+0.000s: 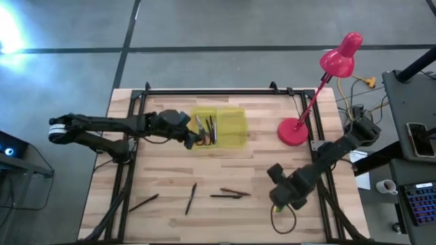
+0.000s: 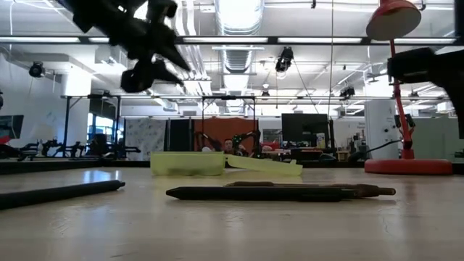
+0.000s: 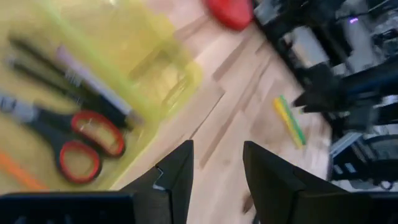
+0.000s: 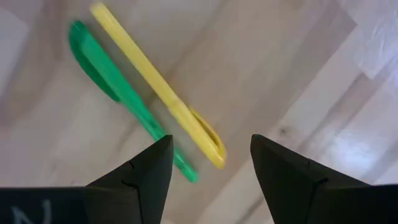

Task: Pick & place school supplies into a supply box
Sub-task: Put the yellow pen into the supply box

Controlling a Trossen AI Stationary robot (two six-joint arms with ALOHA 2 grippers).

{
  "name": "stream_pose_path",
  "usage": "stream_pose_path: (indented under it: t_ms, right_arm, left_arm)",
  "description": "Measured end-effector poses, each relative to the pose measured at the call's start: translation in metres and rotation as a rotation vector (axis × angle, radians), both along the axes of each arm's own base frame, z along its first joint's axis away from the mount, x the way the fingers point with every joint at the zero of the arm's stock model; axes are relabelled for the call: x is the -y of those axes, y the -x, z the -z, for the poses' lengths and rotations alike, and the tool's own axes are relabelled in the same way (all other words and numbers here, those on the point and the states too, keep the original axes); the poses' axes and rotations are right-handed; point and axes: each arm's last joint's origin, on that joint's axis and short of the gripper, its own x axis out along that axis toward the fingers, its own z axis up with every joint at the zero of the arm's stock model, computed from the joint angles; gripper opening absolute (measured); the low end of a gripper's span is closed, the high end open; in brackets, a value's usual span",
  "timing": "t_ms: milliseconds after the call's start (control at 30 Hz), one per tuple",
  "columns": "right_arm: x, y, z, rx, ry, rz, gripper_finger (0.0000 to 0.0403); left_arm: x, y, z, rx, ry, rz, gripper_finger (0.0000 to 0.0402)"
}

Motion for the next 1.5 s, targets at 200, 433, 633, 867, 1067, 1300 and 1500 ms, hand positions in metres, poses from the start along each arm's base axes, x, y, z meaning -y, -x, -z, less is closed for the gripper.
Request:
stream_pose_path:
  t_ms: [200, 433, 633, 867, 1067, 1300, 1500]
  right_arm:
    - [-0.005, -0.002, 0.01, 0.027, -0.018, 0.053, 0.0208]
    - [-0.01, -0.006, 0.036, -0.074, -0.002, 0.046, 0.0208]
    - [-0.011, -0.012, 0.055, -0.125, 0.013, 0.027, 0.0194]
    - [0.009, -0.029, 0.062, -0.162, -0.039, 0.102, 0.0071]
    - [0.051, -0.061, 0.054, -0.142, -0.188, 0.37, 0.0024]
    - [0.129, -0.13, -0.027, 0.402, -0.365, 0.953, 0.002]
    - [0.217, -0.161, -0.05, 0.684, -0.581, 1.497, 0.0043]
  left_arm:
    - [0.006, 0.01, 0.033, -0.071, 0.115, -0.054, 0.0124]
    - [0.018, 0.017, 0.047, -0.095, 0.18, -0.049, 0.0124]
    - [0.024, 0.017, 0.041, -0.074, 0.179, -0.02, 0.0124]
    - [0.028, 0.018, 0.032, -0.036, 0.177, 0.002, 0.0124]
    - [0.042, 0.026, 0.048, -0.133, 0.206, 0.032, 0.0124]
    - [0.069, 0.045, 0.055, -0.116, 0.194, -0.046, 0.0124]
    - [0.088, 0.073, 0.053, 0.012, 0.176, -0.155, 0.0124]
